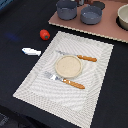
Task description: Place the fish, sausage, and tomato into the frying pan.
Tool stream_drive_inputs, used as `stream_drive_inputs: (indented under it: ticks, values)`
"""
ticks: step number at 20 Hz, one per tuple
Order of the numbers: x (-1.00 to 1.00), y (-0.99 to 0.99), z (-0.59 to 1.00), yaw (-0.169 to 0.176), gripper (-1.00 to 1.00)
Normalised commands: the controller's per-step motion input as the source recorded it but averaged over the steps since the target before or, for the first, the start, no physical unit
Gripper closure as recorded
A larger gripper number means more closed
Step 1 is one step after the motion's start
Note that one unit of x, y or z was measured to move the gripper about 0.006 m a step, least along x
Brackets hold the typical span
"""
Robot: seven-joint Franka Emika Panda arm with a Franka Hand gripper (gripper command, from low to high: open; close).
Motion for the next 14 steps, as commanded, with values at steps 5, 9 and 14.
stream_drive_inputs:
  ticks: [5, 9, 14]
  values:
    - [0.76, 0.63, 0.17, 0.0, 1.0]
    - [0.72, 0.56, -0.04, 0.0, 1.0]
    - [0.7, 0.57, -0.04, -0.002, 1.0]
